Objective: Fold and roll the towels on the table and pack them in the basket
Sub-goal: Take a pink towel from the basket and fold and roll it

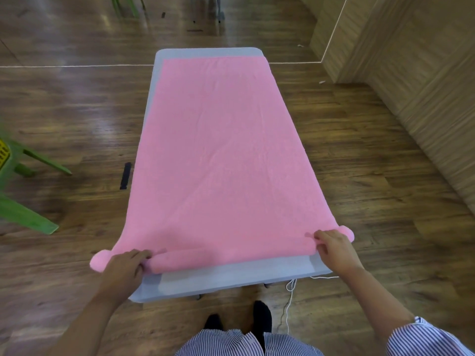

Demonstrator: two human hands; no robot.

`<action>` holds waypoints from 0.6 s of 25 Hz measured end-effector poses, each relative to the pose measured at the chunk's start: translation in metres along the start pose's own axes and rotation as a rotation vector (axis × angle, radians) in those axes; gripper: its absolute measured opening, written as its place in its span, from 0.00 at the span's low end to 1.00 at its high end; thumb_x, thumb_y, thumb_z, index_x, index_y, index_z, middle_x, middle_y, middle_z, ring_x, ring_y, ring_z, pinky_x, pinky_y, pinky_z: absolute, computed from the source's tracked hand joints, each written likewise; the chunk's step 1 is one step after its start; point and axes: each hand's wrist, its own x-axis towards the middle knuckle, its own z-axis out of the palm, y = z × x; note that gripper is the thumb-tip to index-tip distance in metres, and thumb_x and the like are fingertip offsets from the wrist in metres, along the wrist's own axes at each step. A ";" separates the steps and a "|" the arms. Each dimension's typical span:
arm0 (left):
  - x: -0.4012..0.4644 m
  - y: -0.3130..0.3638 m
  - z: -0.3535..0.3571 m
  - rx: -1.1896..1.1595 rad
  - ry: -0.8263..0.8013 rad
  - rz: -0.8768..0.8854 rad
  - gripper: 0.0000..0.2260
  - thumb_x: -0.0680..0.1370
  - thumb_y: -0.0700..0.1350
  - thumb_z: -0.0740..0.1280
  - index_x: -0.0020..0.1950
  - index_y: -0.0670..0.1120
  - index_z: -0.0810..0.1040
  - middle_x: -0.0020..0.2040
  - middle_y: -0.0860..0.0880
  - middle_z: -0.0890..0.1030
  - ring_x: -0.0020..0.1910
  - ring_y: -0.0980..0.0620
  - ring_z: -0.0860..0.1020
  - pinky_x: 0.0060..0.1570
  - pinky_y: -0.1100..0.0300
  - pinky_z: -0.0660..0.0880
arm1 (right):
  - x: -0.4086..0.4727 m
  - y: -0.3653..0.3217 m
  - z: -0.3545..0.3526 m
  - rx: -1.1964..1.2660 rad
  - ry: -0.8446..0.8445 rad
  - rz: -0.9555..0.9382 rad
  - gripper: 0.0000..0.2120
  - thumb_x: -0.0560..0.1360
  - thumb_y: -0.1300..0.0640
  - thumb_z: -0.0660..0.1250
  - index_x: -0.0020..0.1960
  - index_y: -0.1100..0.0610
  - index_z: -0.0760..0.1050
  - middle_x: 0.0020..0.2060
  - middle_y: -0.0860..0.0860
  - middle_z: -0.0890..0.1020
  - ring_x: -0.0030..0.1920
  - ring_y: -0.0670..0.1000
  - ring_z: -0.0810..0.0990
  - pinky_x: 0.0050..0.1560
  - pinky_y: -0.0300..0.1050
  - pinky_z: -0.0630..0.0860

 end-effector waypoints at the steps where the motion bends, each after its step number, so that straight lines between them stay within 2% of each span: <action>1: 0.002 0.004 0.002 -0.016 0.006 0.032 0.19 0.67 0.43 0.53 0.46 0.45 0.82 0.41 0.49 0.82 0.35 0.45 0.80 0.37 0.53 0.76 | -0.001 0.005 -0.002 -0.016 -0.022 0.028 0.12 0.60 0.73 0.69 0.39 0.60 0.77 0.29 0.54 0.79 0.33 0.61 0.77 0.33 0.50 0.75; 4: 0.000 0.009 0.003 0.030 0.090 0.032 0.18 0.68 0.42 0.54 0.48 0.40 0.81 0.50 0.43 0.80 0.46 0.42 0.78 0.45 0.48 0.75 | -0.001 0.005 -0.005 -0.016 -0.058 0.062 0.13 0.62 0.71 0.68 0.45 0.62 0.78 0.37 0.55 0.81 0.40 0.61 0.78 0.39 0.52 0.76; 6: -0.006 0.010 0.001 0.095 0.165 -0.034 0.15 0.68 0.43 0.57 0.45 0.39 0.80 0.49 0.41 0.79 0.47 0.41 0.75 0.44 0.46 0.72 | -0.001 0.005 -0.003 -0.021 0.000 0.060 0.17 0.62 0.73 0.69 0.50 0.64 0.77 0.46 0.57 0.80 0.44 0.60 0.78 0.43 0.52 0.77; 7: -0.009 0.010 0.000 0.109 0.189 -0.050 0.14 0.69 0.45 0.57 0.44 0.39 0.80 0.47 0.42 0.79 0.46 0.42 0.76 0.43 0.47 0.71 | -0.002 0.006 -0.002 -0.036 0.041 0.036 0.18 0.61 0.74 0.70 0.49 0.64 0.77 0.46 0.57 0.80 0.45 0.60 0.78 0.43 0.53 0.77; 10: -0.017 0.007 0.004 0.094 0.158 0.000 0.16 0.70 0.48 0.59 0.46 0.40 0.80 0.46 0.45 0.80 0.45 0.42 0.77 0.49 0.48 0.71 | -0.009 0.012 0.001 -0.083 0.127 -0.064 0.17 0.58 0.74 0.74 0.45 0.64 0.80 0.43 0.58 0.81 0.41 0.62 0.80 0.44 0.54 0.79; 13: -0.016 0.003 0.007 0.133 0.122 0.048 0.19 0.66 0.49 0.59 0.49 0.41 0.80 0.48 0.46 0.80 0.49 0.45 0.76 0.58 0.48 0.67 | -0.012 0.011 0.001 -0.130 0.088 -0.098 0.25 0.51 0.72 0.76 0.48 0.63 0.81 0.43 0.56 0.82 0.41 0.61 0.80 0.45 0.55 0.79; 15: -0.013 0.005 0.007 0.162 0.124 0.034 0.19 0.66 0.49 0.57 0.49 0.41 0.80 0.47 0.46 0.81 0.48 0.44 0.78 0.58 0.48 0.66 | -0.009 0.010 -0.001 -0.158 0.061 -0.074 0.26 0.49 0.72 0.76 0.46 0.61 0.81 0.40 0.55 0.82 0.39 0.60 0.81 0.44 0.54 0.79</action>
